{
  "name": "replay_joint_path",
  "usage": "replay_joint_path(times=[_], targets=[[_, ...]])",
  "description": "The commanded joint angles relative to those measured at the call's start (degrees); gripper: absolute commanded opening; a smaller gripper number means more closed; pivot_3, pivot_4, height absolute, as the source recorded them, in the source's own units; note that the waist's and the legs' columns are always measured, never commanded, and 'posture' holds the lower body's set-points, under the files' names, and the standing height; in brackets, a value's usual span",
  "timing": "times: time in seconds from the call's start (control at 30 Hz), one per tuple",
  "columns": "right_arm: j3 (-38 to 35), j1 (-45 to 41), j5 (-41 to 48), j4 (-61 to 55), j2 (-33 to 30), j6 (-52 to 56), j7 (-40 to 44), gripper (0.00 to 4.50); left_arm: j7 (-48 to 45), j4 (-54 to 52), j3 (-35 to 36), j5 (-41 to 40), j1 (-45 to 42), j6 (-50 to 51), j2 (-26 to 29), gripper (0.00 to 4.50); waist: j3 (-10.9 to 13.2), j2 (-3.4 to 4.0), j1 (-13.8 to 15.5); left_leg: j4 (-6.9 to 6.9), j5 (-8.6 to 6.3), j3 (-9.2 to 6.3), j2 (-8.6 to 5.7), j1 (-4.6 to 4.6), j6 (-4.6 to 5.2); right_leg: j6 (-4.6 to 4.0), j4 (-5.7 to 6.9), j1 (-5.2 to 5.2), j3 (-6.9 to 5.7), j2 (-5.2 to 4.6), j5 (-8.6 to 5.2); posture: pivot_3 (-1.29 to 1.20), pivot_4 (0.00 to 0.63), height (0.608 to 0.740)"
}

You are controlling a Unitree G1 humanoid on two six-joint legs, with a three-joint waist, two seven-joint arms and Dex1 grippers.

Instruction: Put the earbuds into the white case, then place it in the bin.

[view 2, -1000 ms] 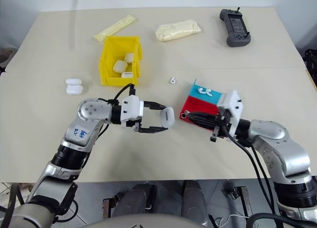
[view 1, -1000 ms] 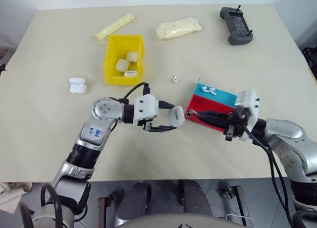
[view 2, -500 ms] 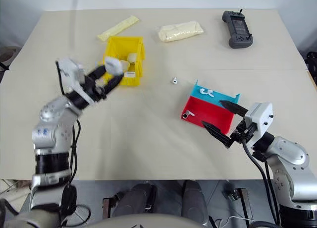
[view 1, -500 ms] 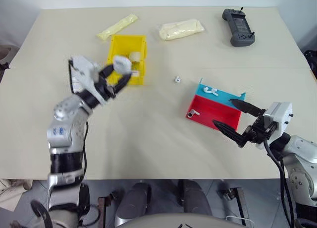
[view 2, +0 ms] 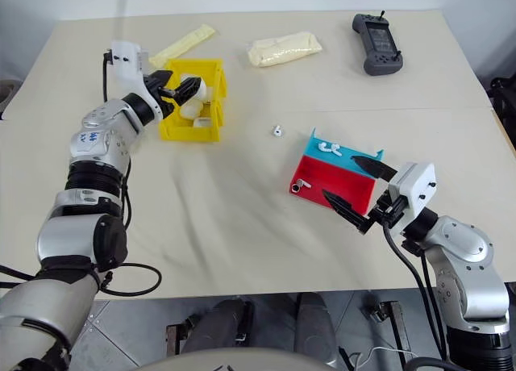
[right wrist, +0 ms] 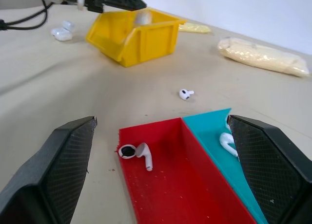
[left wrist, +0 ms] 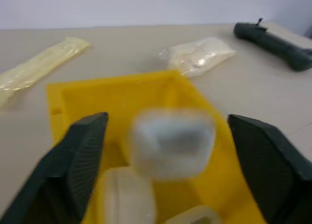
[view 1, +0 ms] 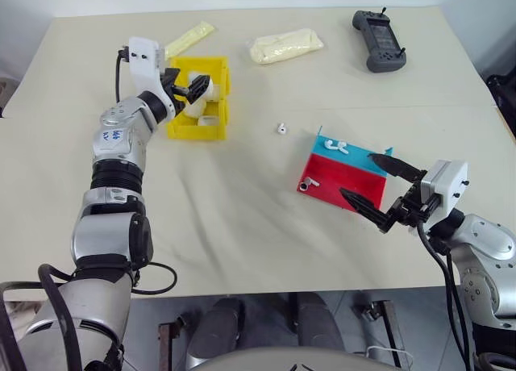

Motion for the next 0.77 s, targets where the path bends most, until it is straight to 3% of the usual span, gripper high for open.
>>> replay_joint_path(times=[0.03, 0.17, 0.3, 0.5, 0.67, 0.77], targets=[[-2.8, -0.9, 0.8, -2.7, -1.3, 0.2, -1.4, 4.5, -6.2, -3.4, 0.1, -1.5, 0.2, -0.5, 0.8, 4.48, 0.0, 0.0, 0.0, 0.03, 0.0, 0.0, -0.01, -0.04, 0.0, 0.0, 0.0, -0.02, 0.0, -0.01, 0.0, 0.0, 0.15, 0.74], [-3.3, -0.7, 1.4, -2.3, -2.5, 0.8, -0.4, 4.5, -15.8, -15.4, -2.5, -2.6, 6.2, 1.3, 3.3, 4.48, 0.0, 0.0, 0.0, 0.05, 0.0, -0.01, -0.03, -0.04, 0.01, 0.0, 0.04, -0.01, 0.0, -0.04, 0.0, 0.0, 0.15, 0.74], [-3.4, -0.7, 2.4, -1.2, -4.5, 1.7, 2.1, 4.5, -21.3, -27.0, -5.9, 1.0, 16.2, -0.1, 10.6, 4.48, 0.0, 0.03, -0.9, -0.02, 0.0, 0.02, 0.03, -0.01, 0.0, -0.02, 0.08, -0.08, 0.03, -0.01, -0.01, 0.0, 0.15, 0.74], [-3.6, -2.0, 2.7, 3.4, -6.1, 0.9, 5.8, 4.5, -30.2, -41.1, -2.7, -2.9, 34.0, -8.6, 17.1, 4.48, 0.0, 0.04, -0.6, -0.04, -0.02, 0.03, 0.05, 0.0, -0.02, -0.03, 0.08, -0.17, 0.11, -0.01, -0.02, 0.0, 0.15, 0.74], [-3.2, -3.6, 1.7, 9.1, -6.4, -0.9, 8.8, 4.5, -29.5, -52.2, 0.9, -7.9, 49.2, -5.5, 15.9, 4.48, 0.0, 0.05, 0.0, 0.01, -0.03, -0.03, 0.04, 0.03, 0.01, -0.05, -0.04, 0.02, 0.1, -0.05, -0.01, 0.0, 0.15, 0.74], [-2.8, -5.3, 0.8, 12.4, -6.2, -2.5, 9.5, 4.5, -27.0, -55.4, 0.8, -6.3, 53.7, -5.9, 15.3, 4.48, 0.0, 0.04, 0.4, 0.04, -0.03, -0.03, 0.05, 0.04, 0.01, -0.05, -0.06, 0.05, 0.1, -0.03, -0.01, 0.0, 0.15, 0.74]])
